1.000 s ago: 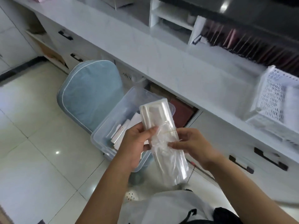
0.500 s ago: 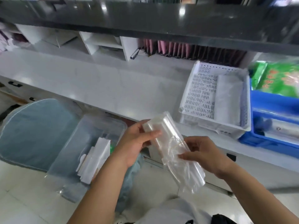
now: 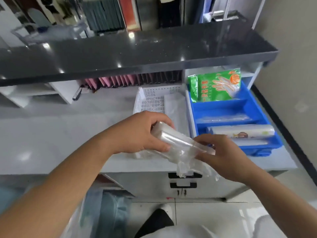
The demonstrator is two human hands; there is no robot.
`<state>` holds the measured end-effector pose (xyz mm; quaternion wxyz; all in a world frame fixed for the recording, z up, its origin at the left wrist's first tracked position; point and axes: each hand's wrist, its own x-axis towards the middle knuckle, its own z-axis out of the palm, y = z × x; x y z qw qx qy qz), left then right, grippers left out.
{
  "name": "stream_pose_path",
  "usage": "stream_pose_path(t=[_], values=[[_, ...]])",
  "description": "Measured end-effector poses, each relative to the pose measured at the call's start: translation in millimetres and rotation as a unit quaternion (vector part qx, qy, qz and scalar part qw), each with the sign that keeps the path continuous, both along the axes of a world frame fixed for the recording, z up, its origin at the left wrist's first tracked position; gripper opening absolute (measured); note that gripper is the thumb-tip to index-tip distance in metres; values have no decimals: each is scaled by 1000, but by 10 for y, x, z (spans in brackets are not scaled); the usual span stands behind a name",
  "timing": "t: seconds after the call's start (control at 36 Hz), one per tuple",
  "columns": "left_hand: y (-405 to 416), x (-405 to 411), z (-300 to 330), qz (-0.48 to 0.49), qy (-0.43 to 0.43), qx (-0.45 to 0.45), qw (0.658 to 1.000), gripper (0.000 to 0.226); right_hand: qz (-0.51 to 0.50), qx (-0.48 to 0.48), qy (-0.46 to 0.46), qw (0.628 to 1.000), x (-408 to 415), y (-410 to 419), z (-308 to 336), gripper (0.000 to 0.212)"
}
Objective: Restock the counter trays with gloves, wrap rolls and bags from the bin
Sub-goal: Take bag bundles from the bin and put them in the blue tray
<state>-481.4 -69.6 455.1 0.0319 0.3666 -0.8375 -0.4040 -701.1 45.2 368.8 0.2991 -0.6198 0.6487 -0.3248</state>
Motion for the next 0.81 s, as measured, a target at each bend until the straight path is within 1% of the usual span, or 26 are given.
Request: stream_pose_path(t=[0.06,0.11,0.19,0.25,0.33,0.42,0.53,0.61,0.67,0.72,0.81], values=[[-60,-170,62,-39,-55,-63,996,39,-38,-5,52,998,-91,12,50,17],[-133,-337,101,-87,-105,-120,983,36,-65,-16,112,991,-157,3,105,21],[-260,-571,101,-164,-160,-196,954,36,-91,-16,200,975,-211,-67,174,27],[-354,-701,65,-202,-180,-238,933,39,-101,-19,245,964,-235,-135,215,29],[-500,-874,-43,-236,-171,-295,910,41,-98,-28,305,947,-264,-253,261,30],[-650,-1037,-158,-250,-144,-335,897,35,-97,-9,361,927,-291,-395,300,28],[-821,-1214,-352,-269,-116,-379,878,32,-116,18,407,906,-337,-566,320,27],[-907,-1275,-515,-277,-93,-377,879,29,-119,36,425,897,-367,-642,280,27],[-944,-1303,-623,-277,-83,-374,881,29,-116,49,428,895,-376,-675,226,32],[-955,-1327,-709,-280,-82,-369,882,27,-105,64,422,898,-376,-705,170,37],[-968,-1367,-787,-284,-91,-357,885,22,-88,80,417,901,-406,-745,110,39]])
